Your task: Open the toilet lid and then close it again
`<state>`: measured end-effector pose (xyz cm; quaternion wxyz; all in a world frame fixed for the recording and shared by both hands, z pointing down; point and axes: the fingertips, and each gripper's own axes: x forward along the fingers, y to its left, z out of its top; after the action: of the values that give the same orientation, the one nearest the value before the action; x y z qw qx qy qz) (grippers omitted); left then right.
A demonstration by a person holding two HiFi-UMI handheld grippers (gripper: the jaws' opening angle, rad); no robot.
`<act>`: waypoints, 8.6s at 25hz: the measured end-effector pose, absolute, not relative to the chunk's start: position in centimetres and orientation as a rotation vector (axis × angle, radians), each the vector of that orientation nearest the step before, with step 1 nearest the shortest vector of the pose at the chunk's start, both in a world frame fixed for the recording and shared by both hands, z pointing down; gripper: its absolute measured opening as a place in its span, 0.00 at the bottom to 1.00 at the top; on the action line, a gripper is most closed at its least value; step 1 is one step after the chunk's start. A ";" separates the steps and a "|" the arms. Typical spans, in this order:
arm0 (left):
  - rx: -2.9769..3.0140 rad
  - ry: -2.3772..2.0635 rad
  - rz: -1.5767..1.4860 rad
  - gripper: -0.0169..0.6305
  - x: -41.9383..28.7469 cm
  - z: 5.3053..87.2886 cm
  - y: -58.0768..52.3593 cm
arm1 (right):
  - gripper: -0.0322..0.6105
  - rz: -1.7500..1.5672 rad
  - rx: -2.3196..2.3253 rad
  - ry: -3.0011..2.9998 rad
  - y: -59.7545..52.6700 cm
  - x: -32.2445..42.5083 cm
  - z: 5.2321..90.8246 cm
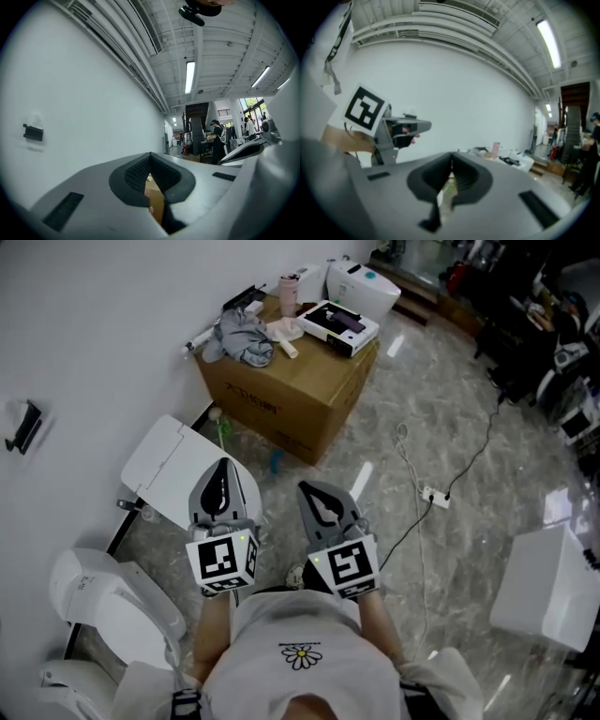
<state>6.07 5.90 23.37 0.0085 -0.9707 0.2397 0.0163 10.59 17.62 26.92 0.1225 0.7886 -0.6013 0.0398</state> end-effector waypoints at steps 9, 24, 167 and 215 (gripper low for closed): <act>-2.968 1.046 0.025 0.05 5.1 23.6 2.7 | 0.10 0.013 2.159 -1.972 12.4 12.2 25.9; -2.538 1.818 0.054 0.05 -5.9 22.5 0.2 | 0.10 -0.164 1.690 -2.491 3.5 7.8 23.2; -2.924 1.695 -0.607 0.36 -6.3 68.5 -2.1 | 0.39 0.664 1.195 -2.307 -2.5 8.0 69.5; -2.877 1.654 -0.297 0.37 -9.2 38.8 -35.1 | 0.30 0.613 1.358 -2.482 -36.4 5.5 37.9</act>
<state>-9.17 -35.13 38.83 -0.0950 -0.8597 0.4940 -0.0887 5.49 -36.40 37.89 0.1230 0.4656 -0.8509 0.2100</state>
